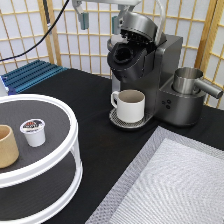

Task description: Make coffee

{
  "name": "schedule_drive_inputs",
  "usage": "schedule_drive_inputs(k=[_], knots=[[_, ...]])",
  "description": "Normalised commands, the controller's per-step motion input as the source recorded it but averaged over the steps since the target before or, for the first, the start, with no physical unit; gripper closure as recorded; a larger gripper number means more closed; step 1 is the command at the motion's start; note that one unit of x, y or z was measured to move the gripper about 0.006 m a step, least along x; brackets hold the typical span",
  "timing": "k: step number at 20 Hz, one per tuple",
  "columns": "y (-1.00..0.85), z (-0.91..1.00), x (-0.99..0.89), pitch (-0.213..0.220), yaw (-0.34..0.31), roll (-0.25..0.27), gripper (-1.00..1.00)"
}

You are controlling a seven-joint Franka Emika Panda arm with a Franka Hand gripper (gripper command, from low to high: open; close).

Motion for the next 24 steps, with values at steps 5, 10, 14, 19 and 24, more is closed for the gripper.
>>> schedule_drive_inputs(k=[5,10,14,19,24], knots=[[-0.80,-0.23,-0.54,-0.061,-0.018,-0.049,-1.00],[-0.95,-0.23,-0.43,-0.033,0.000,-0.005,-1.00],[-0.83,-0.23,-0.34,-0.014,0.000,-0.067,-1.00],[-0.46,-0.32,-0.23,-0.032,0.000,-0.174,-1.00],[-0.42,-0.36,-0.14,-0.059,0.010,-0.179,-1.00]])
